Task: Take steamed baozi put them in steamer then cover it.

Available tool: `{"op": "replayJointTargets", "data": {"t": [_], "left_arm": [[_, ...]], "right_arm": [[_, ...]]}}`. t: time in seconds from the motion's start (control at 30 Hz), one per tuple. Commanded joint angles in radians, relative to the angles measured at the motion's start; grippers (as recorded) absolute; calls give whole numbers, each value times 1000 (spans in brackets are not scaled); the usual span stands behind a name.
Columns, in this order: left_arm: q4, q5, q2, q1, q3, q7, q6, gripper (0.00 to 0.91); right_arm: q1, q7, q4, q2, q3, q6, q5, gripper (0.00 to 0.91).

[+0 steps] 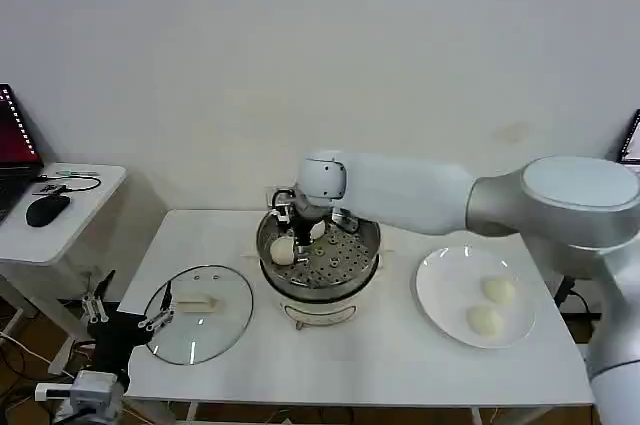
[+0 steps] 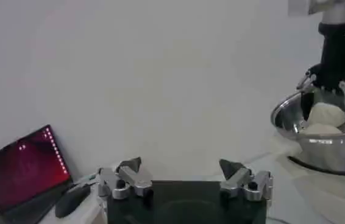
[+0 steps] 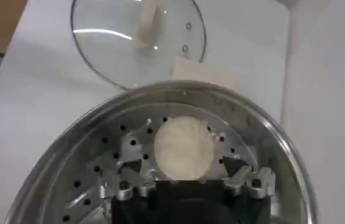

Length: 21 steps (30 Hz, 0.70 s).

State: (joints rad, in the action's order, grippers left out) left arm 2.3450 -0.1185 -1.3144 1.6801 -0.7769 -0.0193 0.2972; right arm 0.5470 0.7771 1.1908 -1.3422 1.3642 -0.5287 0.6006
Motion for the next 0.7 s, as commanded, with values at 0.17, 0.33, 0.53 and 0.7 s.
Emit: {"op": "replayJointTargets", "data": {"t": [0.17, 0.33, 0.53, 0.7], "left_arm": [[-3, 18, 13, 0, 13, -4, 9, 907], [-8, 18, 30, 6, 15, -5, 7, 907], [-8, 45, 46, -2, 12, -6, 15, 907], [-18, 50, 47, 1, 13, -4, 16, 907]], "right_arm": [[169, 142, 213, 375, 24, 136, -149, 907], [188, 204, 276, 569, 8, 214, -226, 907], [143, 298, 328, 818, -45, 323, -413, 907], [-32, 334, 347, 939, -177, 390, -548, 907]]}}
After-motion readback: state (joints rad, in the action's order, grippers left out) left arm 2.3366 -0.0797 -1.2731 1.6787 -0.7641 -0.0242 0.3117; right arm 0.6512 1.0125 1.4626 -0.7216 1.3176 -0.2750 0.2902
